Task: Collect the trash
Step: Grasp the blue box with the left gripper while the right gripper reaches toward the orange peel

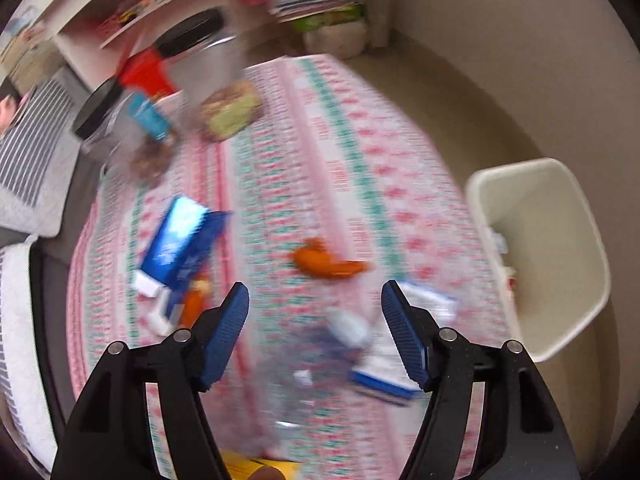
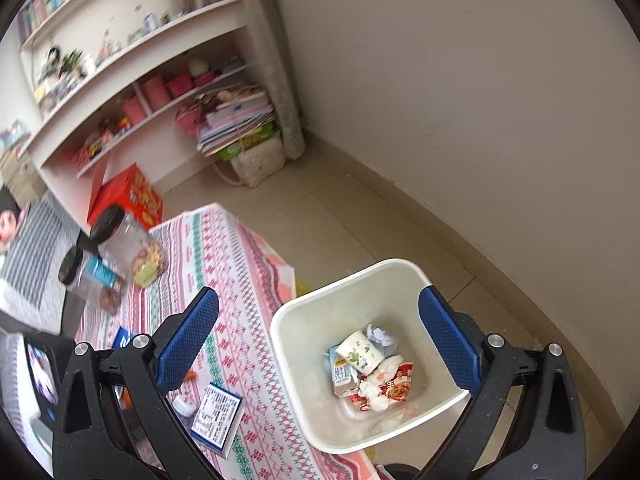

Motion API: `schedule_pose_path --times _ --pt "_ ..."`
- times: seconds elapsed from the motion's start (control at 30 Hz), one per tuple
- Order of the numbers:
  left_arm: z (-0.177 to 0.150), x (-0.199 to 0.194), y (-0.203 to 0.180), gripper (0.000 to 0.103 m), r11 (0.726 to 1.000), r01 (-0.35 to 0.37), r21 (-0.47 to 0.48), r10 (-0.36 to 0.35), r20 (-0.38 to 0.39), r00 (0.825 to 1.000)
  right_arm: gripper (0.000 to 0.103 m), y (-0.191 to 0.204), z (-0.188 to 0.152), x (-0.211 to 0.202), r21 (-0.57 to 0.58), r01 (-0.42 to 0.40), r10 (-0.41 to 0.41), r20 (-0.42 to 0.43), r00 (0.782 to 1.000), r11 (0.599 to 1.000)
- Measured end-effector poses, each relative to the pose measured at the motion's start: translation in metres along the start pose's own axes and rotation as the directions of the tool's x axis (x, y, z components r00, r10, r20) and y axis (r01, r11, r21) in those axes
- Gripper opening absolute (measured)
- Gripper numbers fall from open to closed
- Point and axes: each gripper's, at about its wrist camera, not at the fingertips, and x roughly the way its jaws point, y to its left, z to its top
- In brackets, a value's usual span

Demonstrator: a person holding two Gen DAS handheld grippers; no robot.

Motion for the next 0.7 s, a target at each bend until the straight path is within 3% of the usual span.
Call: schedule_pose_path --times 0.17,0.3,0.4,0.5,0.7 --pt "0.011 0.018 0.064 0.068 0.997 -0.073 -0.028 0.072 -0.024 0.997 0.096 0.032 -0.008 0.012 -0.083 0.004 -0.006 -0.028 1.0 0.997" --pt "0.025 0.044 0.11 0.068 0.995 -0.087 -0.04 0.084 -0.071 0.994 0.096 0.051 -0.013 0.023 -0.108 -0.014 0.008 -0.06 0.998 0.994" --pt "0.031 0.065 0.127 0.068 0.999 -0.039 -0.022 0.037 -0.121 0.992 0.096 0.067 -0.017 0.032 -0.135 -0.017 0.006 -0.085 0.996 0.991" --pt "0.032 0.085 0.133 0.077 1.0 0.03 -0.004 -0.03 -0.178 0.984 0.096 0.083 -0.021 0.039 -0.167 -0.018 0.001 -0.099 0.995 0.986" --pt "0.038 0.111 0.131 0.087 0.992 0.069 0.105 -0.044 -0.23 0.972 0.096 0.106 -0.031 0.05 -0.232 -0.024 -0.005 -0.126 0.992 0.972"
